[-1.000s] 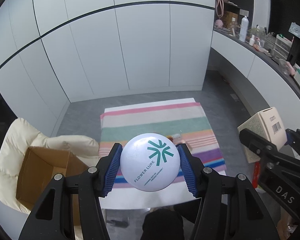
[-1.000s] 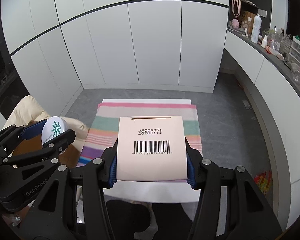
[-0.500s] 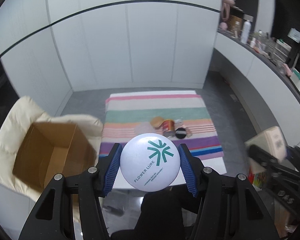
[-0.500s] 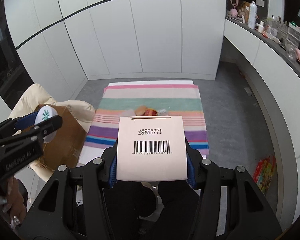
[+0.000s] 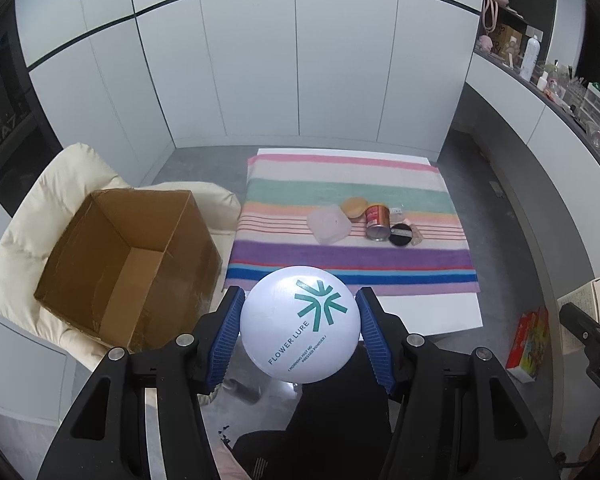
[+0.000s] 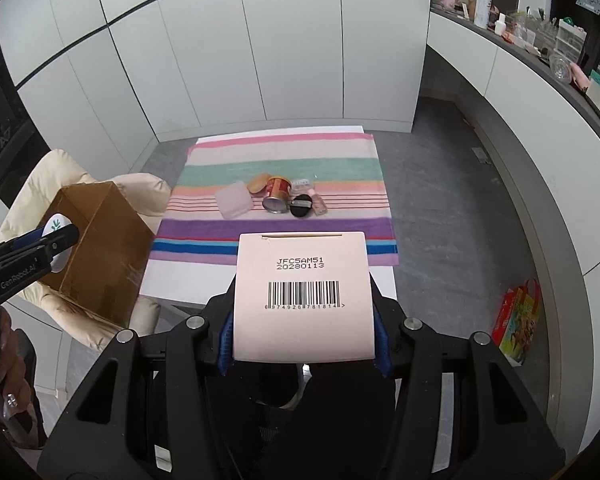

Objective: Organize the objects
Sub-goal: 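Carry the compact and barcode box with both grippers over the cardboard box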

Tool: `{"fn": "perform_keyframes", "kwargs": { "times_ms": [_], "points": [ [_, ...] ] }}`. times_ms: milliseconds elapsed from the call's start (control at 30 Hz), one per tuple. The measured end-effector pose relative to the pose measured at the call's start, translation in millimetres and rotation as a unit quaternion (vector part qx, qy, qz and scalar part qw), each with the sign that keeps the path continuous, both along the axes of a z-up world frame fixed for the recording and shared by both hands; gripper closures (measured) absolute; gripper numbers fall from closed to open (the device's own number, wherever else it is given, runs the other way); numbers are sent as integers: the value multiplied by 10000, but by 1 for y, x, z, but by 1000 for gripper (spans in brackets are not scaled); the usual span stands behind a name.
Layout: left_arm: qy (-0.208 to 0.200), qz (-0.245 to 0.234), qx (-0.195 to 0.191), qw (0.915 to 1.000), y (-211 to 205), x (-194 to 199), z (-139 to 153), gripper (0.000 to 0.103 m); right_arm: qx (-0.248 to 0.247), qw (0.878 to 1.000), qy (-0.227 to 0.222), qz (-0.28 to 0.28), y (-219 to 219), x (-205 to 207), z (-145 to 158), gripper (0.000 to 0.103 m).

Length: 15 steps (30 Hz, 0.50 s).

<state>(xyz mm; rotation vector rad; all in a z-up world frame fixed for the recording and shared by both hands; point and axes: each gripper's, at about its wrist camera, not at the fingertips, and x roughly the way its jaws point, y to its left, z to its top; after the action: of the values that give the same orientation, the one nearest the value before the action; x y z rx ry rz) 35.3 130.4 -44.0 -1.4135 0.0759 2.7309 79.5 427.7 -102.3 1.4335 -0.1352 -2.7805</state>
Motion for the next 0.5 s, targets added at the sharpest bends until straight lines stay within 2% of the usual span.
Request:
{"fn": "perform_keyframes", "kwargs": {
  "times_ms": [267, 500],
  "points": [
    [-154, -28, -79, 9998, -1, -5, -10, 45, 54, 9998, -188, -41, 0, -7, -7, 49],
    [-379, 159, -142, 9991, -24, 0, -27, 45, 91, 9993, -256, 249, -25, -14, -11, 49]
  ]
}}
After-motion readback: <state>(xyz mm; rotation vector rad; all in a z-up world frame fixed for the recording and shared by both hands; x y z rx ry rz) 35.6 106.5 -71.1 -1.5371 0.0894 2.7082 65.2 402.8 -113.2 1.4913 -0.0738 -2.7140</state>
